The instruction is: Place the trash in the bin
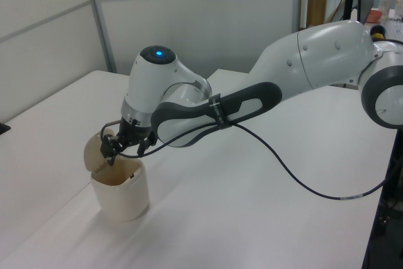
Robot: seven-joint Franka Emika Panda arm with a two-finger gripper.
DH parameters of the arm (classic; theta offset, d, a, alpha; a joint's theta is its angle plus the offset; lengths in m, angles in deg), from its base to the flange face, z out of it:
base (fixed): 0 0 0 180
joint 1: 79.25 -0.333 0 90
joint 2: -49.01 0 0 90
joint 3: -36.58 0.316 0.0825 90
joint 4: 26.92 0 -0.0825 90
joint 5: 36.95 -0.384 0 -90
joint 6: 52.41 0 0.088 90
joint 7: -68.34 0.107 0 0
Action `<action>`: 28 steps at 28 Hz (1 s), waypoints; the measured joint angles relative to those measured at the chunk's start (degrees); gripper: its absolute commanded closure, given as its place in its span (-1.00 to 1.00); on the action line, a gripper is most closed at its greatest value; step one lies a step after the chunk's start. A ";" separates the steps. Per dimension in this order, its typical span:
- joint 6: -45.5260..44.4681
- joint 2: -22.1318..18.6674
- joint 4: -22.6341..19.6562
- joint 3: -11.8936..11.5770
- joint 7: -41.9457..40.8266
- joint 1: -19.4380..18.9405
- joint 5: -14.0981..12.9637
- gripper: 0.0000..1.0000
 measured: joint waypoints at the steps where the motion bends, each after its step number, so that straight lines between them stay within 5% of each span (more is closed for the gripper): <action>1: -1.28 -0.35 0.05 -0.03 -0.11 0.08 0.00 -1.00; 17: -34.98 -9.30 0.54 -0.45 -21.97 4.31 -2.13 -1.00; 28: -41.10 -11.07 0.48 -0.70 -30.02 9.78 -2.32 -1.00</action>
